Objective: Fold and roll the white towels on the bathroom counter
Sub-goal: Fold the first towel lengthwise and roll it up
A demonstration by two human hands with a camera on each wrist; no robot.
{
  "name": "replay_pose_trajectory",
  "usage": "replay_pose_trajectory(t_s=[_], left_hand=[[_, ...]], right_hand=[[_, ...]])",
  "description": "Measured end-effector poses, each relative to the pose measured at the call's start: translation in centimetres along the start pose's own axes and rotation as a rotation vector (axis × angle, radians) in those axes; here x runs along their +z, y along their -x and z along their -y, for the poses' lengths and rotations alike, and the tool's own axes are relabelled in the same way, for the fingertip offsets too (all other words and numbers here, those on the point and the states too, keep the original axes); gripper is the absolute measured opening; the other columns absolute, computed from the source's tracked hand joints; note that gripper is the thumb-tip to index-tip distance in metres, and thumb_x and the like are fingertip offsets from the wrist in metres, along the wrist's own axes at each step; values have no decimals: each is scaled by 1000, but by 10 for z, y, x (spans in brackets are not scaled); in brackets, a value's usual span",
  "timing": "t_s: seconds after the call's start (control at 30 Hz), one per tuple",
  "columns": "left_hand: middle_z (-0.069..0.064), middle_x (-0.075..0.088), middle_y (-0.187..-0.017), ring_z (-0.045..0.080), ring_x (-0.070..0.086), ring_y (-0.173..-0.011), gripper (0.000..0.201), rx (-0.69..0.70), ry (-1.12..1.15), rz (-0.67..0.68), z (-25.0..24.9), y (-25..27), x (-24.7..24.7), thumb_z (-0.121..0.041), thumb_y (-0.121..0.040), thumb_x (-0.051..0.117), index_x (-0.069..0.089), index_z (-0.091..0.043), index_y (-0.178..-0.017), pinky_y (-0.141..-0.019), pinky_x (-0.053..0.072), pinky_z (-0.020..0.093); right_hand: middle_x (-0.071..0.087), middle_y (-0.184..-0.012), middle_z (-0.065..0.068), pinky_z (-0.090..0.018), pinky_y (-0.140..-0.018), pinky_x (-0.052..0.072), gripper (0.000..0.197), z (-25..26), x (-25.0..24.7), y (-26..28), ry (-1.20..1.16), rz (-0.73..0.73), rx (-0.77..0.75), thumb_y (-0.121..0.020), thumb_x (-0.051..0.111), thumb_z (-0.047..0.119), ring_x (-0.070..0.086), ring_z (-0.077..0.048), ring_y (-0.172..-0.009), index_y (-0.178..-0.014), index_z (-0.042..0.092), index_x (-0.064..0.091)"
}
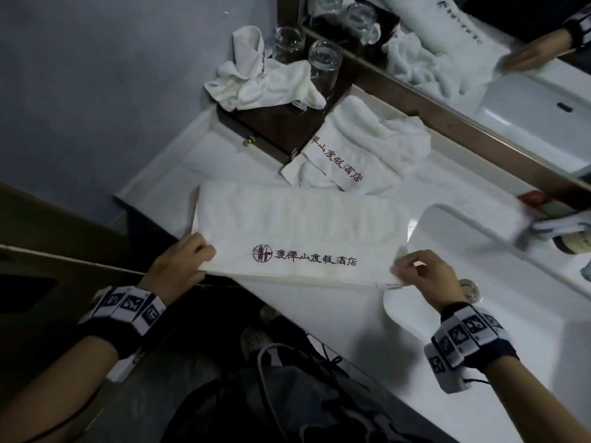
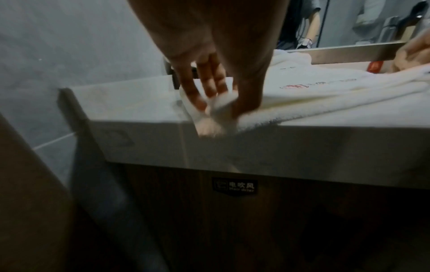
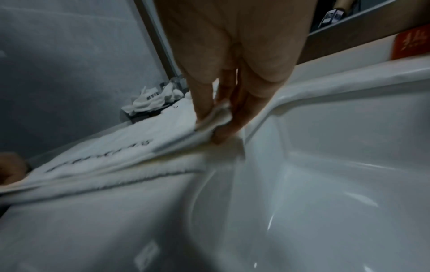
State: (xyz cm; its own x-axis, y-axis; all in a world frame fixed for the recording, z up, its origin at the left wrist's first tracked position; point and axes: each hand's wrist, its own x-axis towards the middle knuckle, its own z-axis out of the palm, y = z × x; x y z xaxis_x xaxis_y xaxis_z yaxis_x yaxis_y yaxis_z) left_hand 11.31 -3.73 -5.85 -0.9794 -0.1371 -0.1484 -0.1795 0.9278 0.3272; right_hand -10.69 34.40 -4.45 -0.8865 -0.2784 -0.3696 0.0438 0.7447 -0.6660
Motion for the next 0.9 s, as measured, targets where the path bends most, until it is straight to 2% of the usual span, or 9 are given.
replay_pose_trajectory(t_s=[0.07,0.13,0.2,0.33,0.53,0.63,0.73,0.83,0.9], left_hand=[[5,44,-98,15,37,-96,27,-144,150,-15,-1,3,11,-8,-67,74,55,-7,-86,-82,46,34],[7,39,-100,23,38,-99,28,-277,289,-143,-5,4,17,-12,-66,80,59,-5,-84,-88,34,24],[16,40,-100,31,44,-98,31,-405,378,-258,-12,1,20,-12,-68,80,60,-2,-90,-91,36,28],[23,49,-108,33,53,-94,45,-696,606,-251,-13,-8,18,-20,-78,71,48,0,-110,-93,43,39],[24,63,-103,36,59,-98,23,-739,757,-261,-9,-8,16,-7,-83,65,56,1,-102,-87,45,39],[22,65,-97,28,58,-88,13,-738,790,-308,-3,-1,11,-6,-83,63,59,-2,-94,-84,45,39],[23,62,-97,34,58,-90,19,-776,634,-223,-4,6,18,-8,-83,63,58,4,-97,-80,42,36],[29,52,-115,40,54,-100,34,-850,607,-230,-7,4,25,-6,-81,66,51,5,-110,-90,43,38],[27,51,-121,37,53,-104,45,-901,741,-199,-8,-1,25,-7,-82,64,42,2,-120,-90,41,37]], right_hand=[[48,-109,-4,-20,-68,41,32,-3,11,0,18,-12,33,-76,74,8,58,-25,-76,-100,7,54],[44,-109,-7,-30,-73,40,47,-6,16,-1,-3,-49,120,-76,74,13,55,-27,-81,-112,4,45],[53,-105,-8,-32,-74,43,47,-8,19,-1,-44,-48,210,-81,71,24,56,-26,-85,-114,4,45],[54,-103,-13,-36,-74,53,36,-10,24,1,-178,-10,262,-85,66,19,60,-23,-74,-111,3,46],[54,-92,-14,-41,-77,54,29,-11,23,0,-137,11,271,-84,66,18,60,-29,-75,-95,-4,50],[54,-83,-10,-31,-62,42,32,-13,20,-1,6,34,241,-83,68,22,52,-26,-77,-89,-5,52],[51,-75,-3,-26,-57,33,26,-14,22,-1,97,114,255,-84,66,24,47,-24,-76,-77,6,48],[53,-91,-3,-27,-63,39,30,-13,24,-3,43,105,258,-81,69,21,51,-23,-87,-95,8,46],[50,-107,-4,-28,-72,43,50,-9,24,-5,-139,111,291,-81,70,17,52,-22,-96,-117,8,37]])
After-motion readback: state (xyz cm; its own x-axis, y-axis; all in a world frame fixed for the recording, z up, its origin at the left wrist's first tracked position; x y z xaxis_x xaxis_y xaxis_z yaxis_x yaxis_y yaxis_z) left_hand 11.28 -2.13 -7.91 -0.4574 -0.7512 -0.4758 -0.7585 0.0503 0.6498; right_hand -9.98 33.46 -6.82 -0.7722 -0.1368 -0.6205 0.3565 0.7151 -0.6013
